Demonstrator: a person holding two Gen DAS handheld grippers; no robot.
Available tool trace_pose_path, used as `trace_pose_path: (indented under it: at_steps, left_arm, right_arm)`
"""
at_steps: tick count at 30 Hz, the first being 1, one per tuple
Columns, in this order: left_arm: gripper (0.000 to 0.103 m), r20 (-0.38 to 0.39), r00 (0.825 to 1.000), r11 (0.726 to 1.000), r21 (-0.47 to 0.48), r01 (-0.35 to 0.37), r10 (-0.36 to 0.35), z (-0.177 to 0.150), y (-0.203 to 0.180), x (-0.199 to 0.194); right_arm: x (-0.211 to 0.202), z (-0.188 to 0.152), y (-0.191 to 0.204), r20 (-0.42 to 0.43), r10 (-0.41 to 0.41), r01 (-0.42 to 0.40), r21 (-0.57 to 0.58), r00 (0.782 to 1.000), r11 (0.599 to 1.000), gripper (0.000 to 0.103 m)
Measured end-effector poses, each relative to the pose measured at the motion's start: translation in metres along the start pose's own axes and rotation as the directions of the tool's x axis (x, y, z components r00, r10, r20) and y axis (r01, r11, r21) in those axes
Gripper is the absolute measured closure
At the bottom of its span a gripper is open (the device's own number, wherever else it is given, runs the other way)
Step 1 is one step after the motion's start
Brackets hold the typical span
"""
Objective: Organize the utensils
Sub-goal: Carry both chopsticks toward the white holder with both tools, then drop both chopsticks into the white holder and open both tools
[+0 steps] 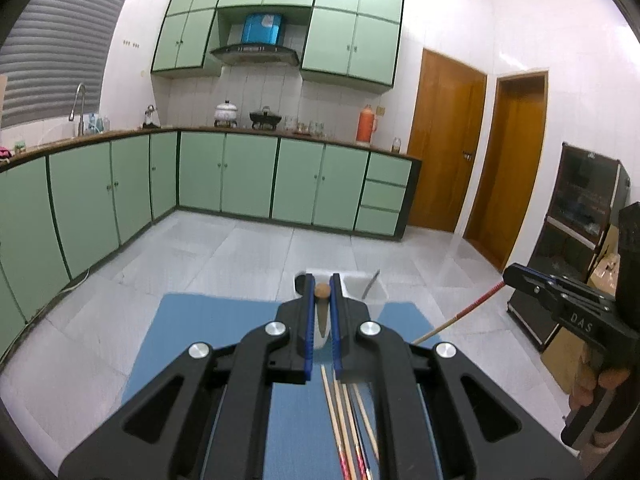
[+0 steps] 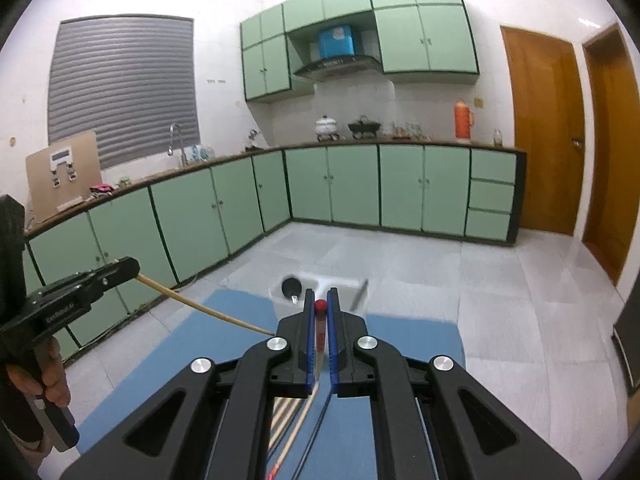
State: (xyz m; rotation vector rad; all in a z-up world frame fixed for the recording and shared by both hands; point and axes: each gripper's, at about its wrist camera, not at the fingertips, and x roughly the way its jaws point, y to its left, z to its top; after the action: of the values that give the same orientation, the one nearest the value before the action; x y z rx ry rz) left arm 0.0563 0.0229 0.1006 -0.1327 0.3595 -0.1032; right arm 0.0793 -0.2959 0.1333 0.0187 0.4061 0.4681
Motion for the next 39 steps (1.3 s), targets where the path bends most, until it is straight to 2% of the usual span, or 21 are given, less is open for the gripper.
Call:
trace_pose_path:
  at_steps: [3,8,13,24,29,35,38,39]
  left_arm:
    - [0.097,0.042,0.999,1.0,0.003,0.005,-0.006,0.02,-0.002,-0.002]
    - [0.097,0.091,0.996,1.0,0.019,0.002,-0.004,0.044,-0.01,0.01]
    - [0.097,0.068,0.998,0.999,0.038,0.005,-0.007,0.059,-0.02,0.045]
    - [0.097,-0.068,0.998,0.998,0.07,-0.01,0.014,0.054,-0.03,0.147]
    - [0.097,-0.122,0.992,0.996,0.09,-0.007,0.018,0.042,-0.027,0.177]
    - [0.097,-0.191,0.981,0.996,0.091,0.009,0.009,0.041,-0.021,0.206]
    - [0.09,-0.217,0.976,0.997,0.074,0.011,0.005,0.042,-0.016,0.215]
    - [0.083,-0.219,0.976,0.998,0.067,0.011,0.004,0.043,-0.014,0.216]
  right_arm:
    - [0.001,0.025,-0.002,0.036,0.026,-0.026,-0.005,0.999,1.0,0.097]
    - [0.012,0.062,-0.002,0.081,0.008,-0.004,-0.04,0.997,0.999,0.097]
    - [0.047,0.077,-0.004,0.062,-0.027,0.03,-0.061,0.998,0.998,0.097]
    - [0.132,0.056,-0.014,-0.067,-0.025,0.022,-0.046,0.997,0.999,0.097]
    - [0.159,0.04,-0.012,-0.128,-0.018,0.012,-0.051,0.992,0.999,0.097]
    - [0.178,0.036,-0.014,-0.172,0.014,-0.019,-0.028,0.985,0.999,0.097]
    - [0.181,0.04,-0.021,-0.172,0.031,-0.033,-0.007,0.985,0.999,0.095]
    - [0.18,0.04,-0.024,-0.168,0.032,-0.032,0.001,0.985,0.999,0.093]
